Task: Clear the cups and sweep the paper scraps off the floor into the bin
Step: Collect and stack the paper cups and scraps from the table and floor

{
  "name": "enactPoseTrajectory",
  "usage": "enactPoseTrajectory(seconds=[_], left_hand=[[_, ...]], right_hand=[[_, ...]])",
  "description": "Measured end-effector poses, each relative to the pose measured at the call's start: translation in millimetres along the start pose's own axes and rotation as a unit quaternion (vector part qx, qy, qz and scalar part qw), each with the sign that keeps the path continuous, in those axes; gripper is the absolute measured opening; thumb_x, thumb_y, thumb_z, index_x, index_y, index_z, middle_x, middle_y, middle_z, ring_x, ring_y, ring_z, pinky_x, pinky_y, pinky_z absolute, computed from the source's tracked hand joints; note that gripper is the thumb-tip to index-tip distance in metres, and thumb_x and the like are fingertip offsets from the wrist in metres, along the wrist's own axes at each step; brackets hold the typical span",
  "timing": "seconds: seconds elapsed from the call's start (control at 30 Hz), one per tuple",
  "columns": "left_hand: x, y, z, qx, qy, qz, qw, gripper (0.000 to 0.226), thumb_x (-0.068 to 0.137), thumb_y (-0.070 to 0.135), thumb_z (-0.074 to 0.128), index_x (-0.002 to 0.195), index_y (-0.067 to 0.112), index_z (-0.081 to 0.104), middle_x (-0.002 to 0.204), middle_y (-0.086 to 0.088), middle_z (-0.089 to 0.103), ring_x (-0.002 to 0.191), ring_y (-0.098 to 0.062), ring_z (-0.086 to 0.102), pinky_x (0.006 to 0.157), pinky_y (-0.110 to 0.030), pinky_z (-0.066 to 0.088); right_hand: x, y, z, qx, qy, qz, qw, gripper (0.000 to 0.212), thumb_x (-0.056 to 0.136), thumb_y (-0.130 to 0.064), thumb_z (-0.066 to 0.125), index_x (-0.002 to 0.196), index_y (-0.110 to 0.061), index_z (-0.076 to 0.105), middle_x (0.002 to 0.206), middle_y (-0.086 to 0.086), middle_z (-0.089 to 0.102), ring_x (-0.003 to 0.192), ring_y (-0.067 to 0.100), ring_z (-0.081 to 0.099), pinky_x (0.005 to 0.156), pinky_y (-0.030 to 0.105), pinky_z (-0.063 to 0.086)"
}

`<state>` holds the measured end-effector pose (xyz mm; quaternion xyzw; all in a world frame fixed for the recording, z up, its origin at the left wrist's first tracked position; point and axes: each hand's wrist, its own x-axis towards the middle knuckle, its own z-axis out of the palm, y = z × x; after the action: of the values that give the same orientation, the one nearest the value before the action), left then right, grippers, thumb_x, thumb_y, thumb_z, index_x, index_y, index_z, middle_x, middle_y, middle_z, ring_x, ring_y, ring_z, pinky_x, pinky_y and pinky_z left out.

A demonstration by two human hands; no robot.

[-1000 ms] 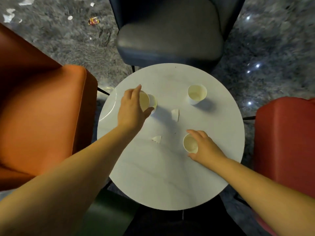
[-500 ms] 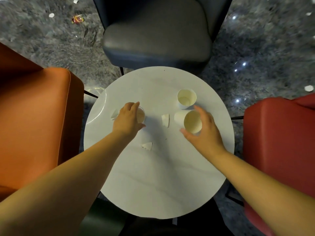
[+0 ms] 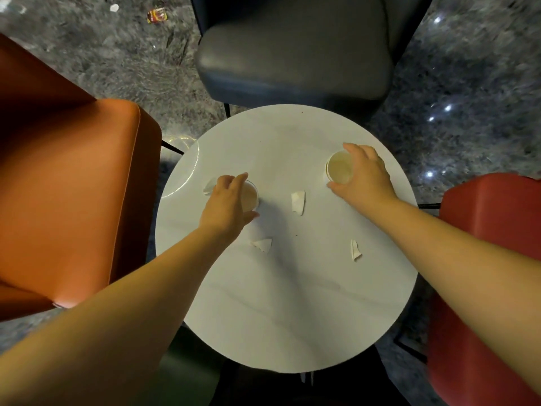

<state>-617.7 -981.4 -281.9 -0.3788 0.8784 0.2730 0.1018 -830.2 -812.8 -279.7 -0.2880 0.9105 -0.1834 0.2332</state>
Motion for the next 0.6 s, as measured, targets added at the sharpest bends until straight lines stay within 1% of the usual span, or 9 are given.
enactPoseTrajectory(seconds=[0.07, 0.17, 0.27, 0.3, 0.4, 0.47, 0.53, 0.6], left_hand=[[-4, 1, -2, -0.018, 0.018, -0.009, 1.0, 0.092, 0.077, 0.03, 0.083, 0.151, 0.02, 0.03, 0.148, -0.009, 0.035, 0.128, -0.033, 0.045, 0.103, -0.045, 0.044], [-11, 15, -6, -0.076, 0.068, -0.002, 0.995, 0.092, 0.076, 0.036, 0.083, 0.15, 0.019, 0.031, 0.148, -0.007, 0.037, 0.128, -0.029, 0.045, 0.103, -0.041, 0.043], [-21, 44, -11, -0.131, 0.117, 0.041, 0.984, 0.088, 0.075, 0.041, 0.081, 0.147, 0.018, 0.036, 0.146, -0.005, 0.041, 0.128, -0.022, 0.045, 0.103, -0.03, 0.04], [-25, 55, -12, -0.148, 0.122, 0.061, 0.979, 0.087, 0.075, 0.042, 0.081, 0.147, 0.017, 0.038, 0.144, -0.006, 0.043, 0.127, -0.021, 0.046, 0.102, -0.03, 0.041], [-36, 83, -6, -0.173, 0.102, 0.15, 0.968, 0.087, 0.074, 0.044, 0.081, 0.144, 0.012, 0.042, 0.138, -0.009, 0.05, 0.121, -0.023, 0.052, 0.098, -0.037, 0.051], [-39, 94, 2, -0.14, 0.076, 0.194, 0.968, 0.088, 0.075, 0.05, 0.077, 0.145, 0.011, 0.042, 0.137, -0.009, 0.051, 0.119, -0.023, 0.053, 0.097, -0.034, 0.05], [-39, 100, 12, -0.106, 0.057, 0.213, 0.97, 0.089, 0.074, 0.049, 0.078, 0.146, 0.011, 0.041, 0.138, -0.009, 0.05, 0.119, -0.024, 0.053, 0.095, -0.033, 0.049], [-38, 103, 21, -0.08, 0.046, 0.218, 0.972, 0.091, 0.073, 0.043, 0.082, 0.146, 0.011, 0.04, 0.139, -0.01, 0.049, 0.117, -0.027, 0.055, 0.091, -0.033, 0.049]], right_hand=[[3, 4, 4, -0.003, -0.032, 0.009, 0.999, 0.086, 0.077, -0.035, 0.077, 0.147, -0.024, 0.027, 0.15, 0.003, 0.026, 0.133, 0.03, 0.034, 0.107, 0.047, 0.037], [-5, 9, 8, 0.03, -0.076, 0.015, 0.997, 0.089, 0.077, -0.032, 0.078, 0.148, -0.025, 0.026, 0.151, 0.003, 0.025, 0.133, 0.028, 0.037, 0.107, 0.039, 0.038], [-22, 15, 15, 0.044, -0.092, 0.002, 0.995, 0.092, 0.074, -0.034, 0.079, 0.148, -0.028, 0.026, 0.149, 0.002, 0.028, 0.131, 0.026, 0.039, 0.103, 0.035, 0.038], [-27, 17, 17, 0.048, -0.091, 0.0, 0.995, 0.094, 0.073, -0.035, 0.08, 0.149, -0.029, 0.025, 0.148, 0.002, 0.029, 0.131, 0.026, 0.039, 0.103, 0.035, 0.039], [-41, 21, 25, 0.061, -0.075, 0.003, 0.995, 0.108, 0.066, -0.036, 0.085, 0.15, -0.028, 0.018, 0.146, 0.006, 0.035, 0.13, 0.027, 0.041, 0.1, 0.038, 0.043], [-47, 23, 28, 0.096, -0.069, 0.014, 0.993, 0.116, 0.062, -0.039, 0.086, 0.15, -0.031, 0.01, 0.144, 0.006, 0.04, 0.127, 0.026, 0.046, 0.097, 0.04, 0.048], [-54, 26, 30, 0.136, -0.067, 0.029, 0.988, 0.121, 0.058, -0.043, 0.085, 0.147, -0.04, 0.003, 0.136, 0.003, 0.046, 0.118, 0.023, 0.052, 0.093, 0.041, 0.051], [-60, 32, 31, 0.156, -0.061, 0.035, 0.985, 0.126, 0.056, -0.043, 0.087, 0.145, -0.046, -0.002, 0.131, -0.001, 0.047, 0.115, 0.019, 0.053, 0.092, 0.039, 0.052]])
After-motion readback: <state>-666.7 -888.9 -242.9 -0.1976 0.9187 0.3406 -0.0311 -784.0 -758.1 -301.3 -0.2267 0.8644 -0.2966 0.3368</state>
